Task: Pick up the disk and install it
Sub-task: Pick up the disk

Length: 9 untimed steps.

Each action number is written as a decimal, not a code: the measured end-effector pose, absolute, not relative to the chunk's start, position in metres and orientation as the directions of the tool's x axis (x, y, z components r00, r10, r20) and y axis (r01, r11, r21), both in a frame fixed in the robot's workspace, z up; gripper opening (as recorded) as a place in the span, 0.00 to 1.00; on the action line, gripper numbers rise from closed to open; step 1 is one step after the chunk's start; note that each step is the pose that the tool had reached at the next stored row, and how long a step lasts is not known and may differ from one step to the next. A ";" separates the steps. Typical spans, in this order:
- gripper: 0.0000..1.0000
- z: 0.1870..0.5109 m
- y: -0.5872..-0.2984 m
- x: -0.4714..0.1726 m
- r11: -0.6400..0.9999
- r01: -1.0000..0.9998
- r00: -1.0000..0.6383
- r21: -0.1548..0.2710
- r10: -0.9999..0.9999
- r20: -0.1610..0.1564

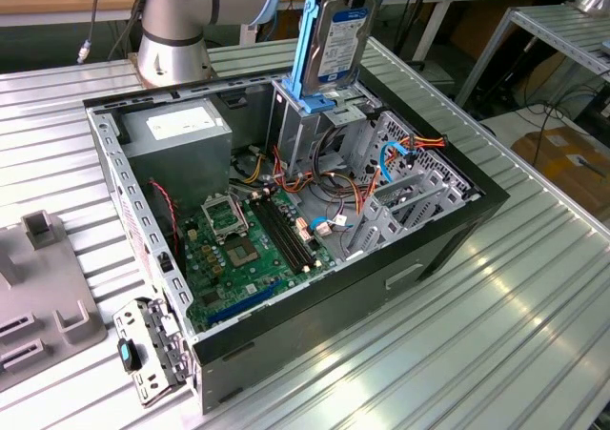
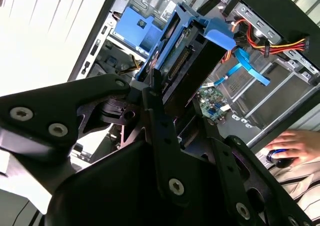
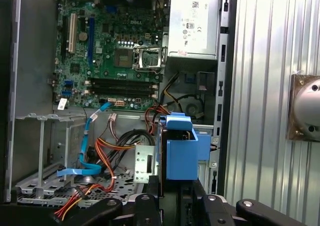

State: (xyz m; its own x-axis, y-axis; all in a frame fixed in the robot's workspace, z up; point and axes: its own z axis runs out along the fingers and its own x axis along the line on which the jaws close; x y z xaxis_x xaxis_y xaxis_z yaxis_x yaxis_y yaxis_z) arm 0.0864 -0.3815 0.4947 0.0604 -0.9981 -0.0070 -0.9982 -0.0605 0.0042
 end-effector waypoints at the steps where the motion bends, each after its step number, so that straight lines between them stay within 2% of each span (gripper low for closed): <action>1: 0.35 0.495 -0.383 0.086 -0.060 -0.998 0.060 0.004 -0.998 -0.007; 9: 0.35 0.495 -0.399 0.086 -0.060 -0.998 0.060 0.004 -0.998 -0.007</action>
State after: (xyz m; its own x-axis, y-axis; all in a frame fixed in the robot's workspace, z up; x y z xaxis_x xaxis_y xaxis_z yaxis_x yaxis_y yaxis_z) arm 0.0864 -0.3987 0.4947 0.0604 -0.9981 -0.0070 -0.9982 -0.0605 0.0041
